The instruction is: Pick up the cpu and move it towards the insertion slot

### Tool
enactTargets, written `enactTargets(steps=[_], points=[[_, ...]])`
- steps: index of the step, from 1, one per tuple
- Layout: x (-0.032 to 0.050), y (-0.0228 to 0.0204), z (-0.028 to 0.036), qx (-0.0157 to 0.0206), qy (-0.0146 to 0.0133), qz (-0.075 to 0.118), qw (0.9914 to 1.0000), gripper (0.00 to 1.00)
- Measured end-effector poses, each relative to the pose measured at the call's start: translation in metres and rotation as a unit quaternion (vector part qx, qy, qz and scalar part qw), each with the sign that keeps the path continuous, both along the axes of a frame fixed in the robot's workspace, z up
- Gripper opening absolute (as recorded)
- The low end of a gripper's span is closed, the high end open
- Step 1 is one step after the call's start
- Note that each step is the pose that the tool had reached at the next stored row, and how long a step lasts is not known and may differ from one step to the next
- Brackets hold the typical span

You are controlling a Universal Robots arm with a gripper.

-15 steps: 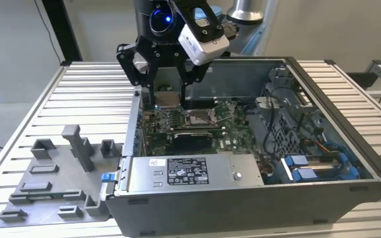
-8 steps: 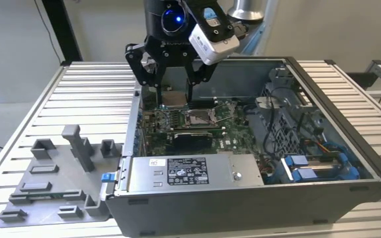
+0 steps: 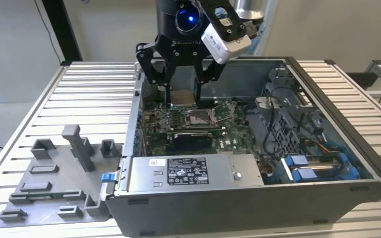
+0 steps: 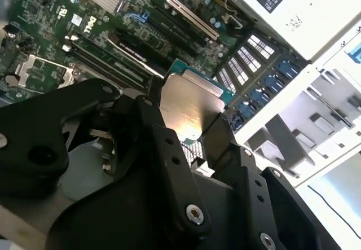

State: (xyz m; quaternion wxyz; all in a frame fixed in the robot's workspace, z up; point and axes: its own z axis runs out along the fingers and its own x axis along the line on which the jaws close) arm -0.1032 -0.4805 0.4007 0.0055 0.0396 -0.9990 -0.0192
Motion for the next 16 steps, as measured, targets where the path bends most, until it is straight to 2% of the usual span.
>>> enactTargets(steps=[9, 12, 16], points=[[0.0189, 0.0109, -0.0011, 0.0, 0.0, -0.002, 1.0, 0.0], [0.0251, 0.0137, -0.0021, 0.0, 0.0, -0.007, 0.99997, 0.0], [0.0279, 0.0151, -0.003, 0.0, 0.0, -0.02, 0.9998, 0.0]])
